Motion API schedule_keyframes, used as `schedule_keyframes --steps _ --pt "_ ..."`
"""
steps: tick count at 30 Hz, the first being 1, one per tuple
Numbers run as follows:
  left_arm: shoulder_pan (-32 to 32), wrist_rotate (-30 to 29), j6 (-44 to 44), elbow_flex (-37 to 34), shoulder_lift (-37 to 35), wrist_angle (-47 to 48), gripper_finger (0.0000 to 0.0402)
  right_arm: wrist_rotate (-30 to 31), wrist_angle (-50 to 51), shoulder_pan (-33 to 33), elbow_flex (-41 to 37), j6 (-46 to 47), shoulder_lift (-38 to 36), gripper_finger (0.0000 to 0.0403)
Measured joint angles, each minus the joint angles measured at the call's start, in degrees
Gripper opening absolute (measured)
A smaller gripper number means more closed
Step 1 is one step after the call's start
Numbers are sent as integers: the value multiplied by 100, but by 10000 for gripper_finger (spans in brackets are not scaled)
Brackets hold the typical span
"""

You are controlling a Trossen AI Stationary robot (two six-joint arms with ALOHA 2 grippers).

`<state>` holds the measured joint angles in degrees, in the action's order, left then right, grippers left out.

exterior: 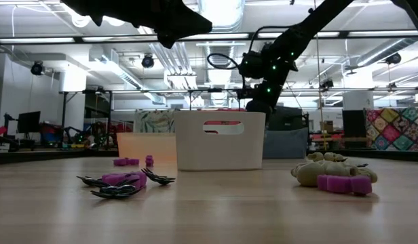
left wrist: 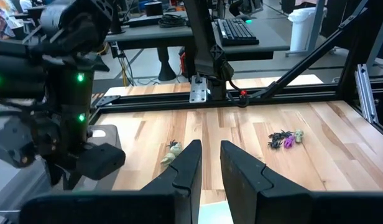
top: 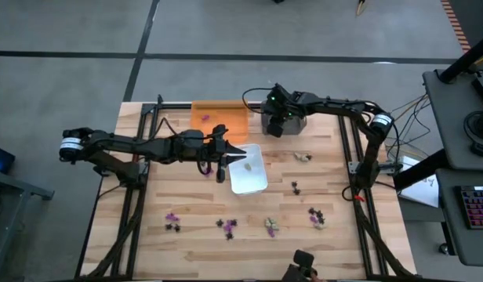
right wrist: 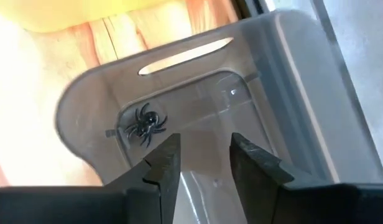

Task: Sort Halloween decoration
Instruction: Put the purple skeleton toy into the orange bin

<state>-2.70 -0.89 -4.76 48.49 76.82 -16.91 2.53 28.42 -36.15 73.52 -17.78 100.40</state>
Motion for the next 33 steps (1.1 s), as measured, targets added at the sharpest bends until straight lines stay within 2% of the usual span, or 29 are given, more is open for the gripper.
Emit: schedule_keyframes --steps 3,13,18,24,33 --pt "0 0 87 0 0 44 41 -18 52 37 0 96 -214 125" --pt "137 2 437 0 0 679 41 -712 506 531 -75 568 -1234 98" --pt "286 5 794 0 0 1447 41 -1032 533 999 -327 819 -1846 82" --pt "570 7 1445 55 -2 2604 41 -1050 472 1720 -816 1296 -2579 65" --pt "1298 6 2386 541 -4 4889 41 -1005 -385 2644 -1654 1857 -3399 57"
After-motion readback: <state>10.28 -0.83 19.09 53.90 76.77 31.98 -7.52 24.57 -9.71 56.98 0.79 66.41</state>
